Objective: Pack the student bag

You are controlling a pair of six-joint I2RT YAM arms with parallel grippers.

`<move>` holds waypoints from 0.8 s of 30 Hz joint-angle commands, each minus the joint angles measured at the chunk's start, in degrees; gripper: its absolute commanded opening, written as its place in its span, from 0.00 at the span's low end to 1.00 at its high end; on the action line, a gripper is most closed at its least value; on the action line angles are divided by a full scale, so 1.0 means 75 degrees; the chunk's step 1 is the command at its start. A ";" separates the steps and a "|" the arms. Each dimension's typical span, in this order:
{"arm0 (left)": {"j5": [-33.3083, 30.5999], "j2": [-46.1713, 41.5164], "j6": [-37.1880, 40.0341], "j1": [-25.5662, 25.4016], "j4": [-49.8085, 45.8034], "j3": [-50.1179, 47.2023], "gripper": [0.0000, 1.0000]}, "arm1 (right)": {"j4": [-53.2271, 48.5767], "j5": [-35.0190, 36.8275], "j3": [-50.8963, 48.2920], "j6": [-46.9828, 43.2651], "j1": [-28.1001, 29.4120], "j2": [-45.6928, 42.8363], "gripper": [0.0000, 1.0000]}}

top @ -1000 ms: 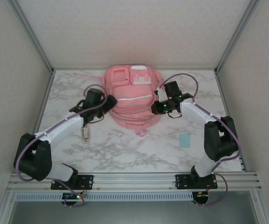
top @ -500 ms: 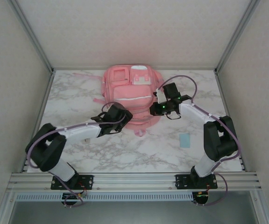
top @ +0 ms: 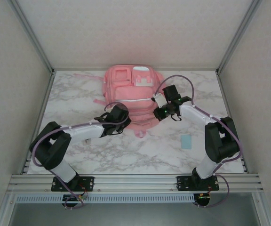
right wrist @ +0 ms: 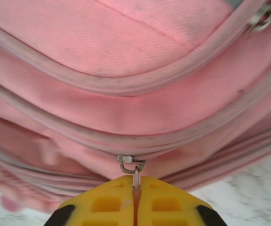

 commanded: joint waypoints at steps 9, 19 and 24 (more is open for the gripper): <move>0.0071 -0.1347 0.1053 0.0415 -0.1739 -0.0576 0.00 | -0.0325 0.0586 0.2184 -0.2475 -0.1448 0.1410 0.00; 0.0412 -0.1845 0.1171 0.0426 -0.2049 -0.0839 0.00 | 0.0326 0.0949 0.4486 -0.2330 -0.1678 0.3474 0.00; 0.0450 -0.1938 0.1240 0.0426 -0.1997 -0.0918 0.00 | 0.1188 0.0410 0.4170 -0.1835 -0.1671 0.3359 0.00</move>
